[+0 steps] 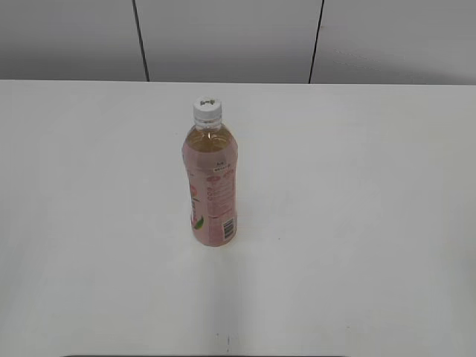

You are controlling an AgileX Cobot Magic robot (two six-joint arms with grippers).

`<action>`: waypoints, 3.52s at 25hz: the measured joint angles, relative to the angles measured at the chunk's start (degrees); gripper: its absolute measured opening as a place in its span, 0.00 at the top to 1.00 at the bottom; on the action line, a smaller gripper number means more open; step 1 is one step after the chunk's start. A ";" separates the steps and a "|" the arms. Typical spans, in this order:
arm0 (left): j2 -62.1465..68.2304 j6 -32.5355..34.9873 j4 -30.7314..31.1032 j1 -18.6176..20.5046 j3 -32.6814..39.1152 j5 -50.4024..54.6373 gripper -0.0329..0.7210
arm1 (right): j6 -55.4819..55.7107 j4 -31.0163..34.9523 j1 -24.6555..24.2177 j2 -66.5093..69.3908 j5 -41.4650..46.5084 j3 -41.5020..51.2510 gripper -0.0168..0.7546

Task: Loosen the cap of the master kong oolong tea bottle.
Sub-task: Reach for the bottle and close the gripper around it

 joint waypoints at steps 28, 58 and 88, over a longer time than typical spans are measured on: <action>0.00 0.05 0.07 0.00 0.00 0.00 0.38 | 0.00 0.00 0.00 0.00 0.00 0.00 0.30; 36.86 15.71 -21.09 -1.45 5.88 -43.45 0.38 | 0.00 0.00 0.00 0.00 0.00 0.00 0.30; 83.09 -6.25 2.01 -32.43 12.94 -94.33 0.36 | 0.00 0.00 0.00 0.00 0.00 0.00 0.30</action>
